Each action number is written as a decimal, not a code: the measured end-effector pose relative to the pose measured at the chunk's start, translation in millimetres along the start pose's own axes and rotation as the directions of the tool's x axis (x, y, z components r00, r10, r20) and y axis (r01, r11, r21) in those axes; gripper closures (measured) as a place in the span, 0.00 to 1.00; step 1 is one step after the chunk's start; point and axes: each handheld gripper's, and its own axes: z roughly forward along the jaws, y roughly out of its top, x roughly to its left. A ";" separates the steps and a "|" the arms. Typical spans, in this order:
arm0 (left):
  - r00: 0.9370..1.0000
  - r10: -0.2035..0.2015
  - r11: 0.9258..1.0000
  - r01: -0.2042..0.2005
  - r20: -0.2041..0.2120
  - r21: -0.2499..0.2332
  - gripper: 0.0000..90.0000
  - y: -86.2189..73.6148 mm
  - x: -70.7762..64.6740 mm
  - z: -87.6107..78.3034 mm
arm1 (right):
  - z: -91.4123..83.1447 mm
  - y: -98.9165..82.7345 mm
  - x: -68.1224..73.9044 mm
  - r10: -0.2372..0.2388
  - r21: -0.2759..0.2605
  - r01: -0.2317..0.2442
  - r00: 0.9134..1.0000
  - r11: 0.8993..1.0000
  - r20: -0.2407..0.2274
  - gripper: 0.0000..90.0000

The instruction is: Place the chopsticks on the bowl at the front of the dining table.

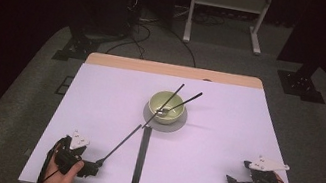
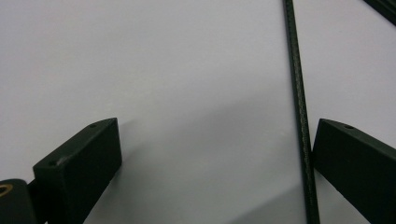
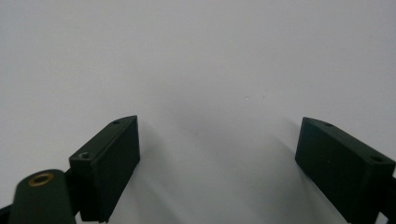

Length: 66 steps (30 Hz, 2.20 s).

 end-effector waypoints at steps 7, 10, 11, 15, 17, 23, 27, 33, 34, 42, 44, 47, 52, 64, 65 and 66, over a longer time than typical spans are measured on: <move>0.999 -0.031 1.000 0.031 -0.014 -0.004 0.01 -4.3 12.0 -2.6 | 0.0 0.0 0.0 0.000 0.000 0.000 1.000 1.000 0.000 0.14; 0.999 -0.043 0.999 0.043 -0.013 -0.005 0.01 -6.0 16.2 -3.7 | 0.0 0.0 0.0 0.000 0.000 0.000 1.000 1.000 0.000 0.14; 0.999 -0.043 0.999 0.043 -0.011 -0.005 0.01 -6.2 16.5 -3.9 | 0.0 0.0 0.0 0.000 0.000 0.000 1.000 1.000 0.000 0.14; 0.998 -0.055 0.998 0.055 -0.007 -0.013 0.01 -5.2 15.8 -4.5 | 0.0 0.0 0.0 -0.001 0.000 0.001 1.000 1.000 0.000 0.14; 0.999 -0.052 0.998 0.052 -0.007 -0.019 0.01 -3.7 14.9 -5.8 | 0.0 0.0 0.0 -0.001 0.000 0.001 1.000 1.000 0.000 0.14; 0.998 -0.067 0.997 0.067 0.007 -0.044 0.01 2.2 12.4 -7.7 | 0.0 0.0 0.0 0.000 0.000 0.000 1.000 1.000 0.000 0.14; 0.999 -0.052 0.998 0.053 0.014 -0.041 0.01 5.2 9.9 -6.8 | 0.0 0.0 0.0 -0.001 0.000 0.001 1.000 1.000 0.000 0.14; 0.999 -0.033 0.999 0.034 0.029 -0.030 0.01 11.0 6.3 -3.4 | 0.0 0.0 0.1 -0.001 0.000 0.001 1.000 1.000 0.001 0.14; 0.999 -0.028 0.999 0.029 0.037 -0.030 0.02 12.2 5.5 -3.0 | 0.0 0.0 0.1 -0.001 0.000 0.001 1.000 1.000 0.000 0.14; 0.997 0.015 1.000 -0.014 0.074 -0.023 0.16 21.2 -1.0 3.8 | 0.0 0.0 0.1 -0.001 0.000 0.001 1.000 1.000 0.001 0.14; 0.996 0.022 0.999 -0.020 0.082 -0.026 0.23 23.7 -2.1 5.3 | 0.0 0.0 0.1 -0.001 0.000 0.001 1.000 1.000 0.001 0.14; 0.995 0.032 0.999 -0.029 0.093 -0.029 0.33 27.2 -3.4 6.2 | 0.0 0.0 0.1 -0.001 0.000 0.001 1.000 1.000 0.000 0.14; 0.992 0.047 0.998 -0.044 0.119 -0.034 0.48 33.2 -3.0 9.6 | 0.0 0.0 0.0 -0.001 0.000 0.001 1.000 1.000 0.000 0.14; 0.976 0.028 0.999 -0.021 0.215 -0.032 0.86 44.9 5.7 16.9 | 0.1 0.0 0.0 0.000 0.000 0.000 1.000 1.000 0.000 0.14; 0.974 0.022 0.999 -0.015 0.223 -0.035 0.88 45.5 5.4 17.6 | 0.1 0.0 -0.1 0.000 0.000 0.000 1.000 1.000 0.000 0.14; 0.973 0.023 0.999 -0.015 0.232 -0.036 0.90 46.3 5.4 18.3 | 0.1 0.1 0.0 0.000 0.000 0.000 1.000 1.000 0.000 0.14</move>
